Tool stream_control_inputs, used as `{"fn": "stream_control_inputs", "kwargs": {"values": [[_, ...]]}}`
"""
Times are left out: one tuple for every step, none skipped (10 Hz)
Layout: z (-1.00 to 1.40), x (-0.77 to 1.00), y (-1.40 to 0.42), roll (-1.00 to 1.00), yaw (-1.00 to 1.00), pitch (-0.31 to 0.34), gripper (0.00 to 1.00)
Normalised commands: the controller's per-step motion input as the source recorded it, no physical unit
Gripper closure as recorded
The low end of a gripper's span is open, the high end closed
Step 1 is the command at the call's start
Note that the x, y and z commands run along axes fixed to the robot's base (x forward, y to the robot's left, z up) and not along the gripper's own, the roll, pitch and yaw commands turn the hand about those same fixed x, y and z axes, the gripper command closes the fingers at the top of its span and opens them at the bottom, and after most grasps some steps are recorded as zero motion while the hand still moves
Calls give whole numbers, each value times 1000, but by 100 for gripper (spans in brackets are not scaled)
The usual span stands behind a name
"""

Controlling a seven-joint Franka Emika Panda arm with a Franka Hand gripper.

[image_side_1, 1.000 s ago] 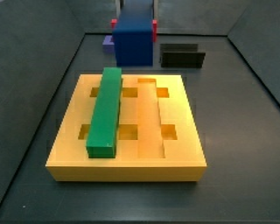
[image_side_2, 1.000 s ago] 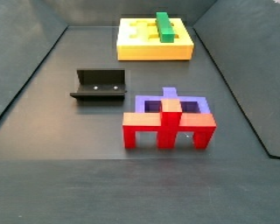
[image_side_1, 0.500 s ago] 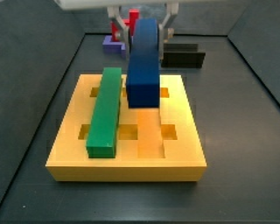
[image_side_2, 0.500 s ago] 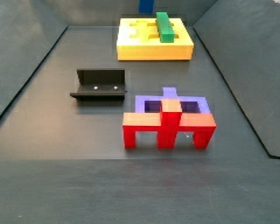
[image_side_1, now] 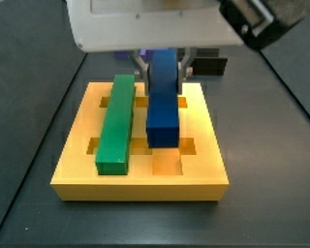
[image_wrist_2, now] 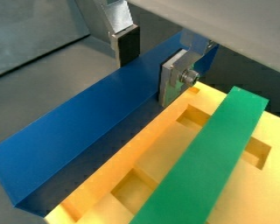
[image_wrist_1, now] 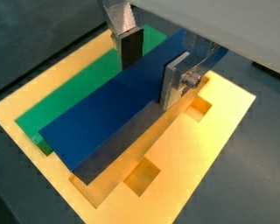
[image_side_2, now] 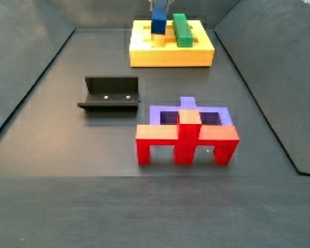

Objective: Pick up the blue object. Move up. Move to above the board. Insert the blue object.
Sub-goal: Insert the blue object.

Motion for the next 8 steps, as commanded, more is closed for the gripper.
{"fn": "stream_control_inputs", "kwargs": {"values": [[-317, 189, -203, 327, 69, 0, 100], [-229, 54, -20, 266, 97, 9, 100], [-206, 0, 0, 186, 151, 0, 100], [-209, 0, 0, 113, 186, 0, 100], [-246, 0, -9, 0, 160, -4, 100], [-257, 0, -43, 0, 143, -11, 100], [-191, 120, -77, 49, 26, 0, 100], [-189, 163, -49, 131, 0, 4, 100]]}}
